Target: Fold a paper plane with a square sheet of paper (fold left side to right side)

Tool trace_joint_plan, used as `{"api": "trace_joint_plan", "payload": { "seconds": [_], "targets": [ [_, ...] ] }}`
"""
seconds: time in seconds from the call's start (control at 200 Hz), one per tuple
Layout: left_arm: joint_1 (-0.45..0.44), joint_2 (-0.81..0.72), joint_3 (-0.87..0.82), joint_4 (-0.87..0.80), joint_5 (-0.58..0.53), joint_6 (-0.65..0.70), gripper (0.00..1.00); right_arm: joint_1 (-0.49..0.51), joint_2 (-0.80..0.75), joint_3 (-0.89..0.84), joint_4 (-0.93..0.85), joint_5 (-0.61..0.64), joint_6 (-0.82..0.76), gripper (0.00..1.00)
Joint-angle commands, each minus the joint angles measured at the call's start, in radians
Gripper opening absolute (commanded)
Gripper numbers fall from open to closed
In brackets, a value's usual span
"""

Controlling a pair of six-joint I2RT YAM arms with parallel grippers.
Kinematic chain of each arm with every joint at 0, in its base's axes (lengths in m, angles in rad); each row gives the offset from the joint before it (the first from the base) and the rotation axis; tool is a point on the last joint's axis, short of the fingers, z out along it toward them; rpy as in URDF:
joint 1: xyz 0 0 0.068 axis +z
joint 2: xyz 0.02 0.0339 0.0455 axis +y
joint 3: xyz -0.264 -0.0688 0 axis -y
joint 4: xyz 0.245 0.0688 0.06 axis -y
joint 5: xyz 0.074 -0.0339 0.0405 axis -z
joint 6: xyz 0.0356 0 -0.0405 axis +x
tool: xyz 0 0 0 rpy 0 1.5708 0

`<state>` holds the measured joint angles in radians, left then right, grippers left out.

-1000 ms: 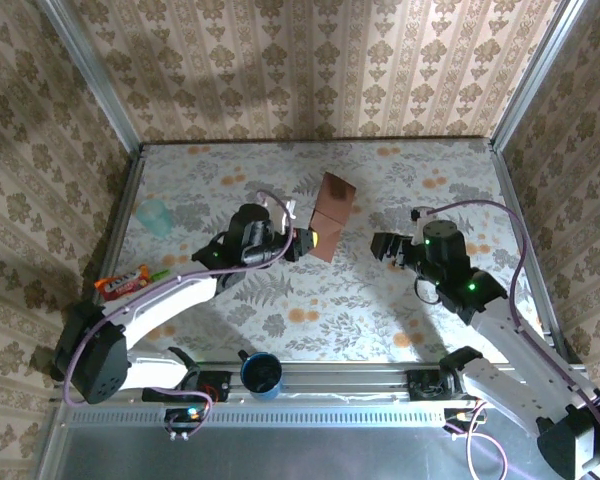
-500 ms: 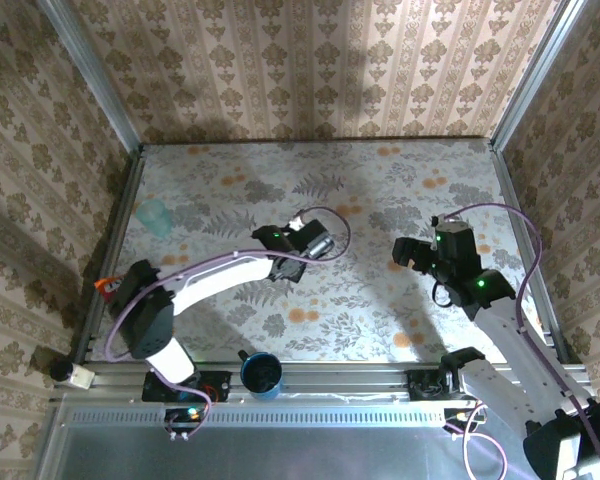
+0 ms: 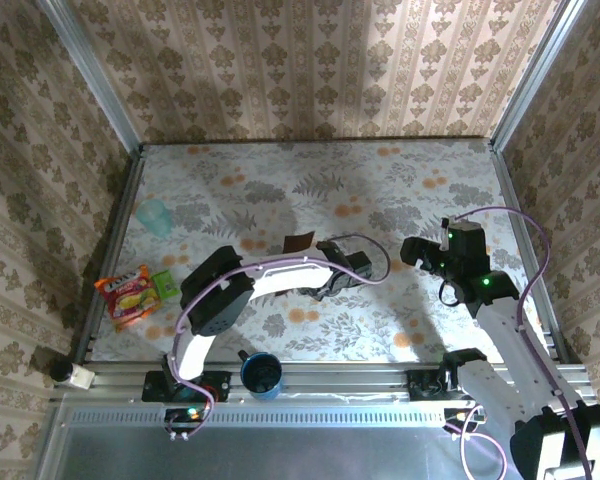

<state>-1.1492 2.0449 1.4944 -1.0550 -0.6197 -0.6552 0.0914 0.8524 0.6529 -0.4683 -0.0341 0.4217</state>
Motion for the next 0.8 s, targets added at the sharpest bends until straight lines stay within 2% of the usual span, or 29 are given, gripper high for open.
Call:
{"api": "trace_joint_plan", "payload": {
  "seconds": [0.0,0.375,0.625,0.795],
  "targets": [
    [-0.008,0.019,0.050,0.042,0.086,-0.014,0.00,-0.017,0.015,-0.019,0.025,-0.068,-0.006,0.97],
    [0.029,0.039,0.089,0.187,0.305,0.023,0.18,-0.032,0.078,-0.054,0.075,-0.170,0.008,0.97],
    [0.067,-0.011,0.058,0.332,0.498,0.064,0.40,-0.042,0.105,-0.059,0.080,-0.231,0.010,1.00],
    [0.086,-0.093,0.013,0.438,0.587,0.099,0.50,-0.045,0.129,-0.060,0.103,-0.317,0.025,1.00]
  ]
}}
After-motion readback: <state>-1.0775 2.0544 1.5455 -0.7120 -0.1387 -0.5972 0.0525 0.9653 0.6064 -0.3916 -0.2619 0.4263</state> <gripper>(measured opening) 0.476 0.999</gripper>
